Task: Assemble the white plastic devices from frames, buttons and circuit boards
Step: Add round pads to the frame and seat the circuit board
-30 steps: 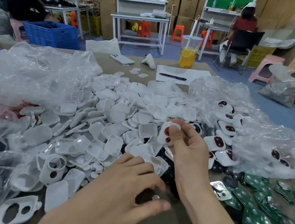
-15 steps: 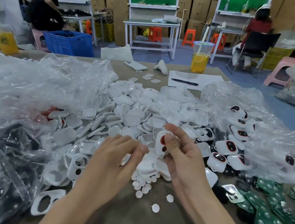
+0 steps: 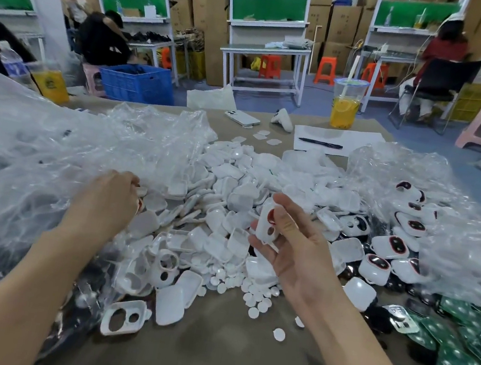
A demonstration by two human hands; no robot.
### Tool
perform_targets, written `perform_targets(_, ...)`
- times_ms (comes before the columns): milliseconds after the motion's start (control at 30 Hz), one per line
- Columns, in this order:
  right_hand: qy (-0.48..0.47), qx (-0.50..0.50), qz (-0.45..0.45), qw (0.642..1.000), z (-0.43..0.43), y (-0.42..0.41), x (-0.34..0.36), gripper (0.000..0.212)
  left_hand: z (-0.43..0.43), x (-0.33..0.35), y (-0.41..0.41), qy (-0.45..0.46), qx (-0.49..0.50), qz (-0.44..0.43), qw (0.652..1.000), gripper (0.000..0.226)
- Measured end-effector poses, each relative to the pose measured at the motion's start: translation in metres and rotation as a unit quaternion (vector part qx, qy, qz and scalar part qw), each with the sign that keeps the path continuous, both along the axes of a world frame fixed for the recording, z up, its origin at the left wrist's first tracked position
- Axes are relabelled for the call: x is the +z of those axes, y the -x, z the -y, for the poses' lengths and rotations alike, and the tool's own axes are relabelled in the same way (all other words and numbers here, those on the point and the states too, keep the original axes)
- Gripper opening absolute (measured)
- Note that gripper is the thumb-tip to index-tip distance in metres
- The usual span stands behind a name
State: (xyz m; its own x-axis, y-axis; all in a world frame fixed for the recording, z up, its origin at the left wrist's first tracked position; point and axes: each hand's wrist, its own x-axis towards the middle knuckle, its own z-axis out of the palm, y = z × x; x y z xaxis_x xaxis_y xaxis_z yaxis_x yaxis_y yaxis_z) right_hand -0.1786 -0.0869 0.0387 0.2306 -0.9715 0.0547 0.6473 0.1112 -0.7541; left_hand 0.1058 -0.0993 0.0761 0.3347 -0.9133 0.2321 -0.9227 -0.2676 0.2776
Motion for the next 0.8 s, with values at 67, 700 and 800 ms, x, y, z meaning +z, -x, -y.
perform_targets(67, 0.004, 0.01, -0.002, 1.0, 0.0, -0.002, -0.002, 0.019, 0.011, 0.003, -0.011, -0.063, 0.016, 0.013, 0.998, 0.036)
perform_targets(700, -0.015, 0.017, 0.032, 0.999, -0.001, 0.023, -0.001, 0.024, -0.043, 0.003, 0.049, 0.035, -0.196, -0.043, 0.979, 0.028)
perform_targets(800, -0.018, 0.015, 0.035, 0.999, -0.001, 0.026, -0.002, 0.027, -0.059, -0.012, 0.075, 0.034, -0.254, -0.038, 0.966, 0.021)
